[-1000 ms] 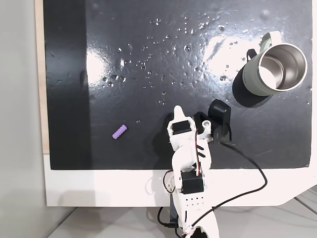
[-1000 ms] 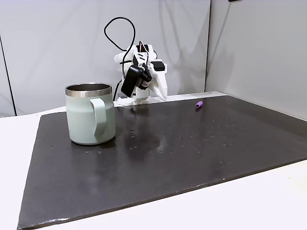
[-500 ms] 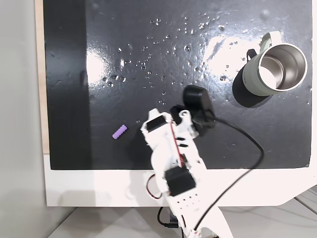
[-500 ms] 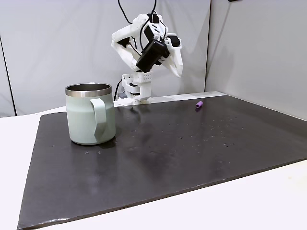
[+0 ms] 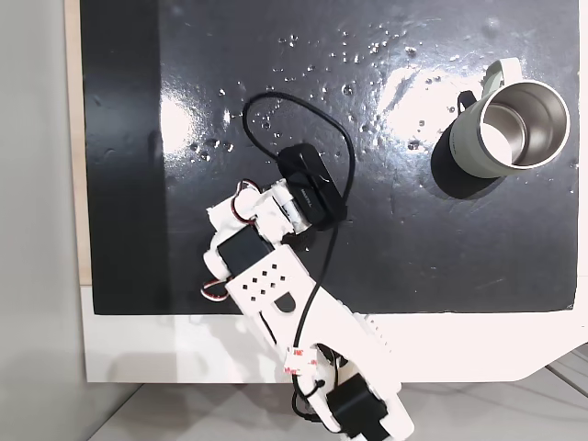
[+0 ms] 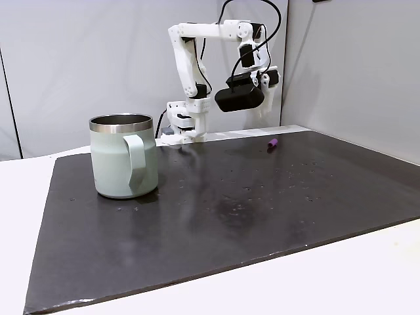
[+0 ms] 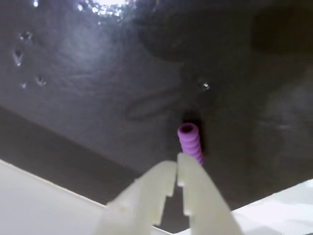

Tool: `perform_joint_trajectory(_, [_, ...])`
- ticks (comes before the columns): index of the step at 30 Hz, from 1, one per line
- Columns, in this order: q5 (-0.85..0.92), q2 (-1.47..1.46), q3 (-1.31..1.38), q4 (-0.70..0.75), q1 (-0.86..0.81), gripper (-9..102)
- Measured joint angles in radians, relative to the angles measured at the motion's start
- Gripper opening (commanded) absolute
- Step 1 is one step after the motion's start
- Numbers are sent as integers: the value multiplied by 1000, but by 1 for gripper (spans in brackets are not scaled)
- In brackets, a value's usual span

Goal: Grasp a pengrip and put it in the cup.

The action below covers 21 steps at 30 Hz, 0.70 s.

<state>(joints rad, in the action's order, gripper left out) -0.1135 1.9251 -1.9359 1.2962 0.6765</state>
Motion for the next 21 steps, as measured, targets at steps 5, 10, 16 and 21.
perform_joint_trajectory(5, [-14,-43,21,29,87,17])
perform_joint_trajectory(10, [-40,-94,21,29,110,22])
perform_joint_trajectory(16, [-44,-118,21,0,166,24])
perform_joint_trajectory(21, [-43,-164,21,-11,215,24])
